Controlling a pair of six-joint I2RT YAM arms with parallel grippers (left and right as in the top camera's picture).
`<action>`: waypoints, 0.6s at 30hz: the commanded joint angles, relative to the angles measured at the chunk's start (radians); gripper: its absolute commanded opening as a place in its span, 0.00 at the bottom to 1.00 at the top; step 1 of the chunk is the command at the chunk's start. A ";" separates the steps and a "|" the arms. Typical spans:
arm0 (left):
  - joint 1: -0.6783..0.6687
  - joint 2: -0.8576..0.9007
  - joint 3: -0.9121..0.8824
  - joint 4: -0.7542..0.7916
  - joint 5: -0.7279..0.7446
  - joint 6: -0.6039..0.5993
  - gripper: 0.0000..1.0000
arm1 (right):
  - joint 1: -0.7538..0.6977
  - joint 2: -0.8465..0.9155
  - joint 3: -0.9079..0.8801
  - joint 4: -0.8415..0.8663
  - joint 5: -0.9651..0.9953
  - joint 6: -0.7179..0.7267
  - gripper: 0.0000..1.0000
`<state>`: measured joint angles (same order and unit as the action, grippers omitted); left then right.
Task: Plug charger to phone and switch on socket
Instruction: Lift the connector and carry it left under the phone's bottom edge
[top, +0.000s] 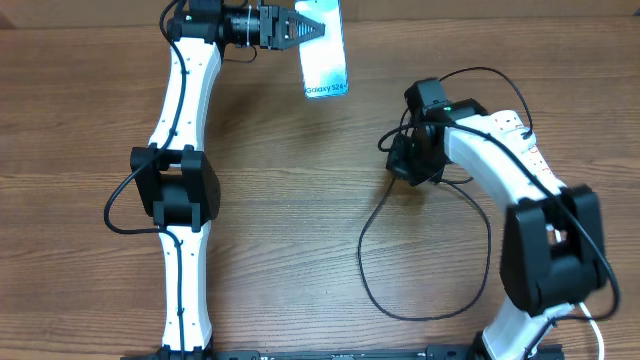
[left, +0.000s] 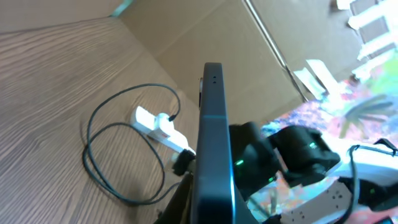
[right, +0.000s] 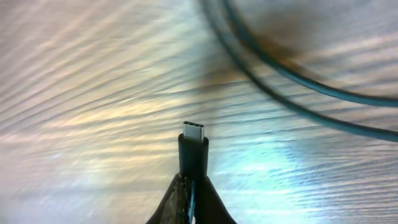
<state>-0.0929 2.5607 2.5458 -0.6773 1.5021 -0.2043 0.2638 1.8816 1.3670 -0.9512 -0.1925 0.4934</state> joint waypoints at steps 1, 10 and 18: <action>-0.006 0.003 0.008 0.028 0.078 -0.048 0.04 | 0.009 -0.098 0.039 0.016 -0.095 -0.142 0.04; -0.012 0.003 0.008 0.040 0.077 -0.066 0.04 | 0.090 -0.206 0.044 0.073 -0.150 -0.253 0.04; -0.039 0.003 0.008 0.040 0.058 -0.061 0.04 | 0.193 -0.208 0.143 0.046 -0.106 -0.271 0.04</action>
<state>-0.1112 2.5607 2.5458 -0.6422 1.5333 -0.2562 0.4297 1.7008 1.4422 -0.8967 -0.3130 0.2604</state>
